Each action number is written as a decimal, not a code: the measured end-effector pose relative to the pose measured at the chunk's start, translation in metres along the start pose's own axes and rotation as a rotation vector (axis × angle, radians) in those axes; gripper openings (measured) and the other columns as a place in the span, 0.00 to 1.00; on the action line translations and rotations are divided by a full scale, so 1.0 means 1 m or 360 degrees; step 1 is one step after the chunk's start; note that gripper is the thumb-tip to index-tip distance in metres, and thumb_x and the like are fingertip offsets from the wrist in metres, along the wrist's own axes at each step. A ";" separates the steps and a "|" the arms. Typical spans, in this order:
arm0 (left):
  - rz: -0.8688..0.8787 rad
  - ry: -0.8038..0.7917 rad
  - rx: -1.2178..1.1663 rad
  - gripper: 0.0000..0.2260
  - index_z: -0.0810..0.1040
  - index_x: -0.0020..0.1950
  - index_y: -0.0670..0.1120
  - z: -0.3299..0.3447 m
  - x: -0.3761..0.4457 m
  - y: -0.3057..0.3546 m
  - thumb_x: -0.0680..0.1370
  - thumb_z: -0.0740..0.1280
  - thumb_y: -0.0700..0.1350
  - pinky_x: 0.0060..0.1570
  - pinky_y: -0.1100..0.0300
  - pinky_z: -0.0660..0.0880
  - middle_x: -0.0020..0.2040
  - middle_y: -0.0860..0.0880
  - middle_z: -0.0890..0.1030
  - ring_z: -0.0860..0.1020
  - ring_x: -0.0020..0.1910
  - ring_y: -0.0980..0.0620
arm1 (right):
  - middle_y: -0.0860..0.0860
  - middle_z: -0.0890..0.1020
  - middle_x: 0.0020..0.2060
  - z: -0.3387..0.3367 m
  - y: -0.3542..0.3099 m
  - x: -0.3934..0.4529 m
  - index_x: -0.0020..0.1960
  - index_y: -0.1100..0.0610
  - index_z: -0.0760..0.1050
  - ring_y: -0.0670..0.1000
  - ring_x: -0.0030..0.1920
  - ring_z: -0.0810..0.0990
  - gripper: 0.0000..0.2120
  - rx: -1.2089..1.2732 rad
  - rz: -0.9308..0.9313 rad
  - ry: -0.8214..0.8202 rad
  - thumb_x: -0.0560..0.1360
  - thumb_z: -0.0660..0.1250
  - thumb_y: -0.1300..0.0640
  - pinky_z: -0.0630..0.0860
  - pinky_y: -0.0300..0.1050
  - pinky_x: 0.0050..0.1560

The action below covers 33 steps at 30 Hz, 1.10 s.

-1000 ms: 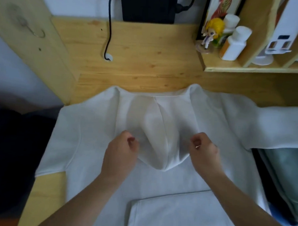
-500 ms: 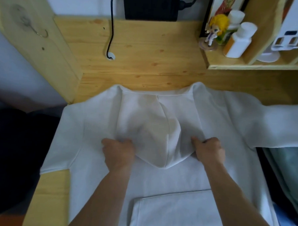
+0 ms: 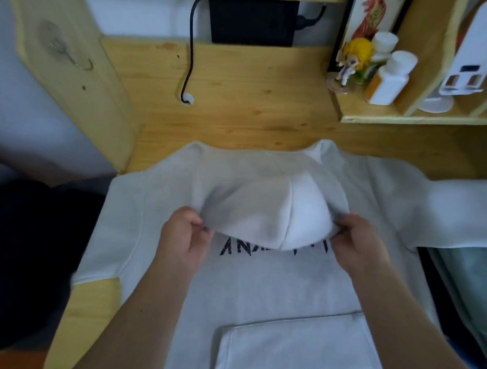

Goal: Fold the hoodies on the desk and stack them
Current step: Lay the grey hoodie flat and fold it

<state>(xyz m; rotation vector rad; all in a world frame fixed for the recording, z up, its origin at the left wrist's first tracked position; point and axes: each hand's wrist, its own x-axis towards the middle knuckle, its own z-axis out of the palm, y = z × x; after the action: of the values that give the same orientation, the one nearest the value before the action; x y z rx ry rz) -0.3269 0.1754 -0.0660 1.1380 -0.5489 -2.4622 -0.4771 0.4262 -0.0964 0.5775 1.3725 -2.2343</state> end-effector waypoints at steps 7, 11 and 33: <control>-0.0125 0.0396 0.1171 0.10 0.79 0.55 0.48 -0.014 0.048 0.008 0.80 0.66 0.54 0.57 0.47 0.79 0.52 0.45 0.84 0.83 0.52 0.43 | 0.57 0.82 0.44 0.010 -0.015 0.031 0.53 0.61 0.81 0.57 0.46 0.80 0.12 -0.1385 -0.0233 0.0468 0.77 0.69 0.53 0.80 0.55 0.52; 0.0412 0.0444 0.2384 0.21 0.84 0.52 0.37 0.009 0.059 0.003 0.79 0.67 0.56 0.48 0.53 0.75 0.50 0.36 0.84 0.82 0.53 0.37 | 0.57 0.83 0.49 0.029 -0.018 0.042 0.53 0.56 0.83 0.60 0.54 0.81 0.15 -0.2135 -0.0351 0.0310 0.76 0.69 0.45 0.77 0.50 0.55; 0.1494 0.0219 0.2678 0.05 0.78 0.50 0.48 -0.003 0.017 -0.032 0.79 0.68 0.49 0.44 0.51 0.74 0.47 0.47 0.79 0.79 0.47 0.43 | 0.58 0.76 0.54 0.012 0.009 0.019 0.59 0.57 0.78 0.63 0.56 0.75 0.17 -0.2589 -0.1219 0.0072 0.73 0.74 0.52 0.73 0.53 0.57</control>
<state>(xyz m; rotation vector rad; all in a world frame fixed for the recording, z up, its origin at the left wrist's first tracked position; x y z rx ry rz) -0.3402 0.1939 -0.0949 0.9521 -2.5127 -0.7341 -0.4891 0.4094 -0.1085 -0.5620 2.9924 -0.6966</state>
